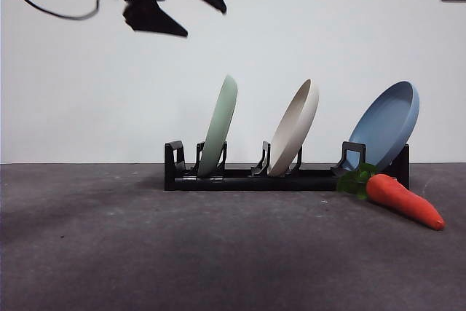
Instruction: Take the green plate from the plate rack,put the plate on the table,take the carrot from the table,put the carrot in the plate
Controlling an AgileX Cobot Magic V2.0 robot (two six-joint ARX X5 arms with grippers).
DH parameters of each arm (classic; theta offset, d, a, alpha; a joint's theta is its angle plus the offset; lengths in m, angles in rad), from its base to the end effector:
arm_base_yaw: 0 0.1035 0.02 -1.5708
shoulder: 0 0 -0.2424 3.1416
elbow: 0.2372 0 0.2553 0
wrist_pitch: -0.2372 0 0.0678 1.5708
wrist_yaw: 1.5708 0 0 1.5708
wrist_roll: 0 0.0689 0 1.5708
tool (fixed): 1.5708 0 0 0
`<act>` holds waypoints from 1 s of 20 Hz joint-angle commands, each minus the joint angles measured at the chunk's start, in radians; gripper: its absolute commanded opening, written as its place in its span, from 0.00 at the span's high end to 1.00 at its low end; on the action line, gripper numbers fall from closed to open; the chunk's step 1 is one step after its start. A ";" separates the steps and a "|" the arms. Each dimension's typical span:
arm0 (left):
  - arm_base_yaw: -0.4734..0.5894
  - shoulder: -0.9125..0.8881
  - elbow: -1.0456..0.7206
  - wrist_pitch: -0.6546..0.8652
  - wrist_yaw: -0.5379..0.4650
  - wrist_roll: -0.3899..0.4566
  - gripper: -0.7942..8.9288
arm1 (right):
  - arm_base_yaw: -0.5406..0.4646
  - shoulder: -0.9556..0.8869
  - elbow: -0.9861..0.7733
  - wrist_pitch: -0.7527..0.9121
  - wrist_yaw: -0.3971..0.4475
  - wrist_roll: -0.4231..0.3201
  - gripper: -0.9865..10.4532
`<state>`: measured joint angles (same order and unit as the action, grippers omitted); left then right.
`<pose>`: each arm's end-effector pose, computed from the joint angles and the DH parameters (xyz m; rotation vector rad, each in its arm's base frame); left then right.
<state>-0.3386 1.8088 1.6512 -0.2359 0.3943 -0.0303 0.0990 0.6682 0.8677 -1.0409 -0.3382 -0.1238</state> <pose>0.4185 -0.1754 0.3090 -0.0398 0.4131 -0.7171 0.1466 0.0375 0.2627 -0.0135 0.8143 0.4620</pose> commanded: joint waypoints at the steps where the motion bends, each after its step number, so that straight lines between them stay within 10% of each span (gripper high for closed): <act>1: -0.015 0.065 0.006 0.052 -0.016 -0.003 0.31 | 0.002 0.000 0.003 0.008 0.000 0.003 0.28; 10: -0.076 0.249 0.006 0.130 -0.082 -0.003 0.31 | 0.002 0.000 0.003 0.009 0.001 0.003 0.28; 15: -0.108 0.261 0.006 0.111 -0.127 0.004 0.79 | 0.002 0.006 0.003 0.014 0.001 0.003 0.28; 20: -0.108 0.259 0.006 0.098 -0.125 0.000 0.93 | 0.002 0.006 0.003 0.015 0.000 0.003 0.28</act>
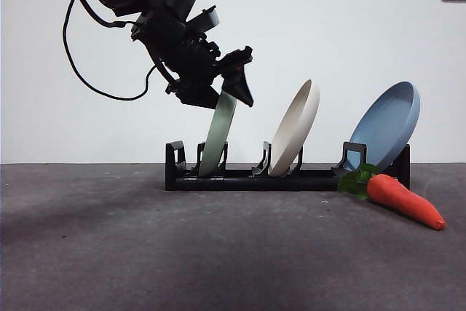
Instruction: Take the green plate from the plate rack,put the plate on the table,take the carrot from the table,put the carrot in the plate
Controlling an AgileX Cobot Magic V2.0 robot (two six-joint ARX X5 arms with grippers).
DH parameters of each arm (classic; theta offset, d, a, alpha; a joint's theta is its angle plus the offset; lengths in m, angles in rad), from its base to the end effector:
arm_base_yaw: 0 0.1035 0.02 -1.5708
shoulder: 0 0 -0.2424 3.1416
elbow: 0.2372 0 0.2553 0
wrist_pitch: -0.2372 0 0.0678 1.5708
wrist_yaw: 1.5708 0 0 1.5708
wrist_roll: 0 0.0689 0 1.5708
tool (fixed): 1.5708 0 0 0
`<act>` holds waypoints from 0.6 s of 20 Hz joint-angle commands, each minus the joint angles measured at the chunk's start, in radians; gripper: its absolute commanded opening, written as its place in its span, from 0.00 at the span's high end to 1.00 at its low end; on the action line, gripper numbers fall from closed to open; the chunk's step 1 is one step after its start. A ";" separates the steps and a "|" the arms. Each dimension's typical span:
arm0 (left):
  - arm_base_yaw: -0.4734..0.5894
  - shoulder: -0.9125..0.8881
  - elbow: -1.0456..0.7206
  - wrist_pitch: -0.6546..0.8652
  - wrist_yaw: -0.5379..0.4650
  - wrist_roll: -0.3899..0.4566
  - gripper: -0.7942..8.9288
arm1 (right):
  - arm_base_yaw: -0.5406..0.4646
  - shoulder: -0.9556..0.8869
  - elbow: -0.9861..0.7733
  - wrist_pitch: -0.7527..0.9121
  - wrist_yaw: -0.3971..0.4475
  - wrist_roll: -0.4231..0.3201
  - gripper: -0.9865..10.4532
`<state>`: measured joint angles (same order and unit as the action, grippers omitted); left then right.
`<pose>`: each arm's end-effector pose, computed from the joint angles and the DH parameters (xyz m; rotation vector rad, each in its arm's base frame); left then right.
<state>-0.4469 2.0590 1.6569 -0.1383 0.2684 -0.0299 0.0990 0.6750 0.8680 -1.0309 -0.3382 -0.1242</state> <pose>0.4436 -0.2328 0.2066 0.0213 0.5600 -0.6892 0.1486 0.0377 0.2627 -0.0143 0.8107 0.4622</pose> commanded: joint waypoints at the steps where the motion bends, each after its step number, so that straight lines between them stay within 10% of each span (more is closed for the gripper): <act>1: 0.002 0.006 0.001 -0.001 0.001 -0.001 0.93 | 0.002 -0.001 0.003 0.005 0.000 0.003 0.28; 12: 0.010 -0.162 0.001 -0.038 0.028 -0.011 0.93 | 0.002 -0.001 0.003 0.005 0.000 0.003 0.28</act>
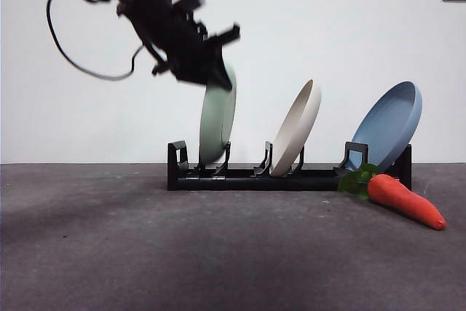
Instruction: Take the green plate from the plate rack,put the plate on the table,take the carrot from the table,put the carrot in the plate
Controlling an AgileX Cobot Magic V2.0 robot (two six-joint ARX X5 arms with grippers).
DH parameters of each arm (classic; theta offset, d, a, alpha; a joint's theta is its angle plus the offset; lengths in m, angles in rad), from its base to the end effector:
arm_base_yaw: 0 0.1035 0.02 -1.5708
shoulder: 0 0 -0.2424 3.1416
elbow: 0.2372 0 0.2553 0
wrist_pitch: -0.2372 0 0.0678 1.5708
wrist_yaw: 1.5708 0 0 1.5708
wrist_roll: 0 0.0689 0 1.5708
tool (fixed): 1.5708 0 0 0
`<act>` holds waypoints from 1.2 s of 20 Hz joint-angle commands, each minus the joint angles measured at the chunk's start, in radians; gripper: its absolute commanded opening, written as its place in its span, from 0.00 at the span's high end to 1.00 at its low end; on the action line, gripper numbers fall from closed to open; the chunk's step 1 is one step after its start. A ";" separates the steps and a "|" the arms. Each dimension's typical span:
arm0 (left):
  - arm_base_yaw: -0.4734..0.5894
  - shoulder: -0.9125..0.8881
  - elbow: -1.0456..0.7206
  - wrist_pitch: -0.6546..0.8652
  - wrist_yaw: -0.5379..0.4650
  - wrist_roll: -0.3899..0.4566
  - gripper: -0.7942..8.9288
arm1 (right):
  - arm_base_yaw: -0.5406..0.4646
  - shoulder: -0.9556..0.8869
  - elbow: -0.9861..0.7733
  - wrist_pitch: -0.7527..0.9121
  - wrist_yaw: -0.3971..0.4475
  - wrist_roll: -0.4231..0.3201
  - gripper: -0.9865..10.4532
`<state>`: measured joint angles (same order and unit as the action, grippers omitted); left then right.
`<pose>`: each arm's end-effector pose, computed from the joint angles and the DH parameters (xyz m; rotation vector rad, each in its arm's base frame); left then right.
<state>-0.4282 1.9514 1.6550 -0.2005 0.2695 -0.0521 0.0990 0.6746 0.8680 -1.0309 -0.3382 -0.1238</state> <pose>0.4317 -0.2172 0.2495 -0.0087 0.5229 -0.6696 0.1486 0.0377 0.2628 -0.0140 0.8104 0.4620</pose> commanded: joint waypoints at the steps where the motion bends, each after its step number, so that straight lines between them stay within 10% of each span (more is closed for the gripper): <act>1: -0.009 -0.086 0.003 0.015 0.027 0.011 0.93 | 0.002 0.000 0.003 0.006 0.000 0.003 0.28; 7: -0.035 -0.348 0.003 -0.259 0.004 0.146 0.93 | 0.002 0.000 0.003 0.006 0.000 0.003 0.28; 11: -0.185 -0.498 0.003 -0.556 -0.256 0.401 0.92 | 0.002 0.000 0.003 0.015 0.000 0.003 0.28; 15: -0.386 -0.509 -0.015 -0.709 -0.546 0.481 0.92 | 0.002 -0.001 0.003 0.019 -0.001 0.006 0.28; 24: -0.644 -0.479 -0.521 -0.415 -0.801 0.533 0.92 | 0.002 0.000 0.003 0.020 -0.003 0.031 0.28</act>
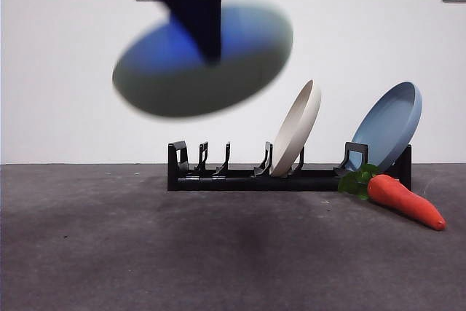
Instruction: Take the green plate from the plate rack,put the plate on the table,take the carrot from the table,put the carrot in the plate
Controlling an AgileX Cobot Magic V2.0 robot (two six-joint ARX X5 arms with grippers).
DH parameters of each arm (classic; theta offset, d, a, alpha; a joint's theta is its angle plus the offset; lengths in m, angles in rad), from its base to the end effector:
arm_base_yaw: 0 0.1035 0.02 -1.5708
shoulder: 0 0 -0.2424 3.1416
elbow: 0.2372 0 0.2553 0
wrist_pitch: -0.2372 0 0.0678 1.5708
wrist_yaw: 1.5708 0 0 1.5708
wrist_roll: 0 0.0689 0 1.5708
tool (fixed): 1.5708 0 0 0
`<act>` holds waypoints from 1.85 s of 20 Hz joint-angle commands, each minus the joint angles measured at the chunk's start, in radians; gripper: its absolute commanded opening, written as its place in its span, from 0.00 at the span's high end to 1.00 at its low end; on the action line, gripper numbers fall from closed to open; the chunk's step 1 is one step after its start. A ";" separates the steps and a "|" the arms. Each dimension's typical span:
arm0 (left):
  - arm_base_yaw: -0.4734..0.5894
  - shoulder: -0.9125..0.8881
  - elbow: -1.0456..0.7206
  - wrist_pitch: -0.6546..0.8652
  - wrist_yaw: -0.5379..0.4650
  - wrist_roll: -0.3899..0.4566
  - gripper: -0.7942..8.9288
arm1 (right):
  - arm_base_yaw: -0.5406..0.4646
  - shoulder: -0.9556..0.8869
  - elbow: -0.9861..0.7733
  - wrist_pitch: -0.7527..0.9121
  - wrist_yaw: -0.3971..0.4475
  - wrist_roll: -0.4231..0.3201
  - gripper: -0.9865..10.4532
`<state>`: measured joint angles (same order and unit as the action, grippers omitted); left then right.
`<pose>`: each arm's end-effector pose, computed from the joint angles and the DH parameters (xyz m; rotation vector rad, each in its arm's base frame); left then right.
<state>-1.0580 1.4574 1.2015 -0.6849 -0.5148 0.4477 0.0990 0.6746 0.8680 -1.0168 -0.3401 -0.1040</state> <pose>0.1881 -0.2649 0.2363 1.0935 0.5628 -0.6609 0.1499 0.0380 0.2641 0.0033 0.8007 0.4559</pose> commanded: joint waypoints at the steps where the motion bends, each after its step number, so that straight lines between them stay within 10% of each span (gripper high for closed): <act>1: -0.025 0.028 -0.109 0.112 -0.025 0.036 0.92 | 0.002 0.000 0.003 0.005 -0.002 0.011 0.28; 15: -0.101 0.330 -0.228 0.348 -0.159 -0.036 0.91 | 0.002 0.000 0.003 0.006 -0.002 0.010 0.28; 20: -0.103 0.329 -0.226 0.336 -0.159 -0.106 0.53 | 0.002 0.000 0.003 0.006 -0.002 0.010 0.28; 29: -0.113 0.223 -0.088 0.159 -0.154 -0.202 0.53 | 0.002 0.059 0.003 0.075 0.002 0.031 0.28; 37: -0.121 -0.077 0.089 -0.013 0.091 -0.431 0.53 | 0.002 0.383 0.003 0.384 0.007 0.062 0.28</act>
<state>-1.1748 1.3796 1.2930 -0.6956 -0.4271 0.0643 0.0990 1.0504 0.8696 -0.6365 -0.3370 -0.0490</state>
